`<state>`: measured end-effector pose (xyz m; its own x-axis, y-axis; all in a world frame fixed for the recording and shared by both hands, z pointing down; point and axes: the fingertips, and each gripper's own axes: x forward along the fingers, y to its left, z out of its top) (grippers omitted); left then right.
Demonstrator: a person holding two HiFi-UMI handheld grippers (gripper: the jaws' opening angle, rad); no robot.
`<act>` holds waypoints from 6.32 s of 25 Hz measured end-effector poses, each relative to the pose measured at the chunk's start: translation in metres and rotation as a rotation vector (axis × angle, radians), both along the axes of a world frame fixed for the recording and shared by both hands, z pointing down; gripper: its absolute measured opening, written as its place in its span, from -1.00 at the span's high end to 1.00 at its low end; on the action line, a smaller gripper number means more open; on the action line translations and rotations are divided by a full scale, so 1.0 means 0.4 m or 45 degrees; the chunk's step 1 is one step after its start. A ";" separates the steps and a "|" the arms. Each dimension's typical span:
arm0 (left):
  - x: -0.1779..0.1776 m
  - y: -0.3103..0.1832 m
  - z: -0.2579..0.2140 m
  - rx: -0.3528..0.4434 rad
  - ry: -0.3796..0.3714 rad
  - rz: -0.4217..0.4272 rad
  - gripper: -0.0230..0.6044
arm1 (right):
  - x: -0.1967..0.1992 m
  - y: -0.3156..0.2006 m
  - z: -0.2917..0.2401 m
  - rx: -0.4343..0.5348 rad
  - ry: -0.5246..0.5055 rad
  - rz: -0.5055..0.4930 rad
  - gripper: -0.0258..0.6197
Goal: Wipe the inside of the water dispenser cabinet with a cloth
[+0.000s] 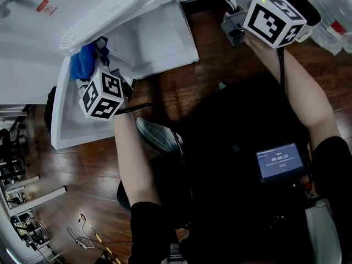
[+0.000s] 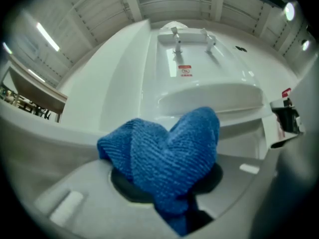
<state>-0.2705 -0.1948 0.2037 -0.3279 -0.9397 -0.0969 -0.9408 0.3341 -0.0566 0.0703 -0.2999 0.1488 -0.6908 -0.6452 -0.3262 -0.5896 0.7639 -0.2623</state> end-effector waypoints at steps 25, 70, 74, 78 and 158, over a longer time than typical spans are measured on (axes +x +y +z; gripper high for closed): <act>0.298 -0.101 0.651 -0.744 0.200 0.393 0.49 | -0.028 0.007 -0.009 -0.026 -0.047 -0.132 0.91; 0.279 -0.374 0.638 -0.776 0.021 0.335 0.50 | -0.335 0.375 0.127 0.286 0.594 -0.696 0.91; 0.243 -0.440 0.630 -0.779 -0.010 0.313 0.50 | -0.395 0.534 0.200 0.507 0.856 -1.007 0.91; 0.252 -0.472 0.619 -0.774 0.050 0.340 0.50 | -0.398 0.556 0.203 0.588 0.887 -1.048 0.91; 0.388 -0.479 0.295 -0.390 -0.215 0.689 0.56 | -0.139 0.078 0.086 0.016 0.406 -0.125 0.91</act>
<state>-0.1151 -0.3865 0.3217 0.1969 -0.9612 0.1933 -0.9414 -0.2404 -0.2364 0.0146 -0.2686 0.1831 -0.8183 -0.5675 -0.0913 -0.5636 0.8234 -0.0666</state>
